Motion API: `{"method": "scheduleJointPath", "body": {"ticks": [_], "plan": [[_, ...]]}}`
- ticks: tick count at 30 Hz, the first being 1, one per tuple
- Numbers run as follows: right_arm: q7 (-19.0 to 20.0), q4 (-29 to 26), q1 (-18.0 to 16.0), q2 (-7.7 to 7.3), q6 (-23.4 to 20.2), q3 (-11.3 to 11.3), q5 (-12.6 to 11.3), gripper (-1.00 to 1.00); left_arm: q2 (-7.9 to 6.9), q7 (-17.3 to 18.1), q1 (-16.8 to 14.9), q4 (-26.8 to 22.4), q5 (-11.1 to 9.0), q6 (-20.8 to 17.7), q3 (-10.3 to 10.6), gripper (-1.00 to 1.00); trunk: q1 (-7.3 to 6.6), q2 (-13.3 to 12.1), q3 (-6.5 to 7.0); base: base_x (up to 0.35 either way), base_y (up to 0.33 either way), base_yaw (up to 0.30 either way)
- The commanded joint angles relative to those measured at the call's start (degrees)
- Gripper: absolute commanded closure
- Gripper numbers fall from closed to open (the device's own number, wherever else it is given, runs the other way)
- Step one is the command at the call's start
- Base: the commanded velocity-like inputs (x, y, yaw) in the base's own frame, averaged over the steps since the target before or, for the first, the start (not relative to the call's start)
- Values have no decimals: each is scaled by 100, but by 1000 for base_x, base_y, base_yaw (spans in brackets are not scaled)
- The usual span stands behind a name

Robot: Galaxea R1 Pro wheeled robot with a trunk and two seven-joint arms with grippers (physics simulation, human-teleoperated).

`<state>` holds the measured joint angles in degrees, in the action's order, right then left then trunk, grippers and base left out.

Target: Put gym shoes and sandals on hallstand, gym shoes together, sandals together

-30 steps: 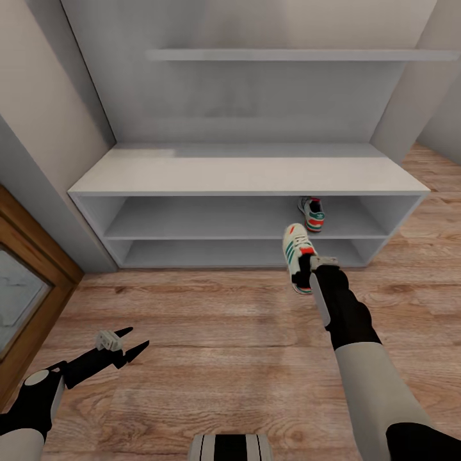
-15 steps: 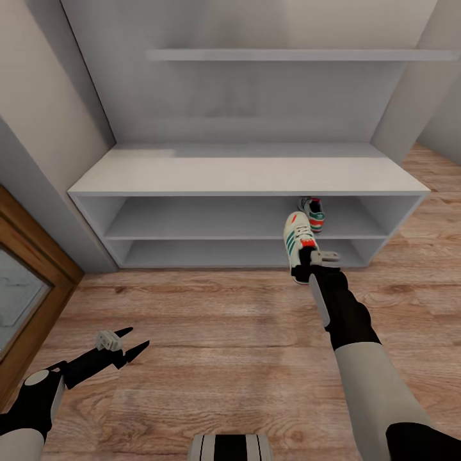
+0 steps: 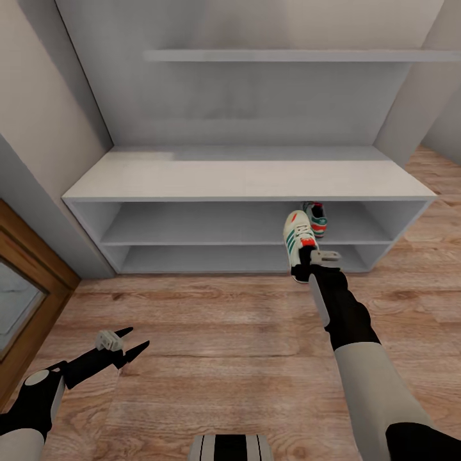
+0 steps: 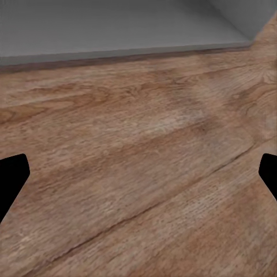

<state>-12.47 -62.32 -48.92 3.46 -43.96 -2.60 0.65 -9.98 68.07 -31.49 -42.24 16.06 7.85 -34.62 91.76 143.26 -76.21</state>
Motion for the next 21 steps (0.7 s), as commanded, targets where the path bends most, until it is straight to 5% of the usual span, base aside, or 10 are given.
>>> {"method": "scheduleJointPath", "body": {"ticks": [1, 11, 21], "plan": [[-10, -3, -3, 5, -26, -9, 5, 100, 5, 21, -6, -3, 56, 59, -26, -100, -1, 2, -4, 4, 0, 0], [-10, 1, 2, 6, -25, -11, 5, 100, 5, 22, -6, -3, 56, 59, -19, -100, 25, 15, -226, 0, 0, 0], [-10, -1, 1, 6, -25, -4, 5, 100, 5, 22, -6, -3, 56, 59, -19, -100, 30, 18, -270, 0, 0, 0]]}}
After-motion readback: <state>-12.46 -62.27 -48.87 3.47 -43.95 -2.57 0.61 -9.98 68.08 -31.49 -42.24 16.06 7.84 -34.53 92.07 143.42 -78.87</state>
